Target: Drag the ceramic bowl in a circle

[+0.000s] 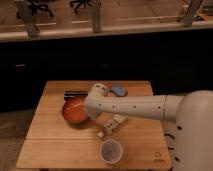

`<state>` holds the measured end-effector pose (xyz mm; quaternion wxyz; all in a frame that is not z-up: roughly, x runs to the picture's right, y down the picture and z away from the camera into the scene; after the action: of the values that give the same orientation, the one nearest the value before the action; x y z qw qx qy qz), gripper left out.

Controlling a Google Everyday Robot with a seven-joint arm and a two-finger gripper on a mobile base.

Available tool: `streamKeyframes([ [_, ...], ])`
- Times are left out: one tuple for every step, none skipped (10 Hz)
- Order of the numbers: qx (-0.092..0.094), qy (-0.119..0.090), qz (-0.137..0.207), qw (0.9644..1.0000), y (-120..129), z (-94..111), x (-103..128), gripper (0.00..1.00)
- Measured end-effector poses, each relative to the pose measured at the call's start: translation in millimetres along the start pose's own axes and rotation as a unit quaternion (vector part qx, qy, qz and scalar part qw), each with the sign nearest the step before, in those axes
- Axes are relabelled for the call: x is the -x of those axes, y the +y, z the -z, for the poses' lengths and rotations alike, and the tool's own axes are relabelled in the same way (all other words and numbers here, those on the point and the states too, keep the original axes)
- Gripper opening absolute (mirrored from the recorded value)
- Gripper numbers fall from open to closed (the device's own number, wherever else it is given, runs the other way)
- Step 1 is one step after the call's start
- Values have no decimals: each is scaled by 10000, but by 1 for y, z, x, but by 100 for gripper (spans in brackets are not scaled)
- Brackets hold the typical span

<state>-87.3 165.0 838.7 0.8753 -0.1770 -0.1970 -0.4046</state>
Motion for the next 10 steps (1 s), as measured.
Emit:
streamKeyframes([
  [-2,9,-1,10000,-1,0,0,5],
  [3,22,-7,10000,-2,0,0,5],
  [18,33,1,10000,-1,0,1,5],
  [27,45,11,10000,-1,0,2,5],
  [39,54,19,10000,-1,0,2,5],
  [43,62,18,10000,-1,-1,3,5],
  [50,70,17,10000,-1,-1,3,5],
  [62,86,37,9999,-1,-1,5,5],
  [66,90,52,9999,-2,-1,6,5],
  [70,95,61,9999,-2,0,7,5],
])
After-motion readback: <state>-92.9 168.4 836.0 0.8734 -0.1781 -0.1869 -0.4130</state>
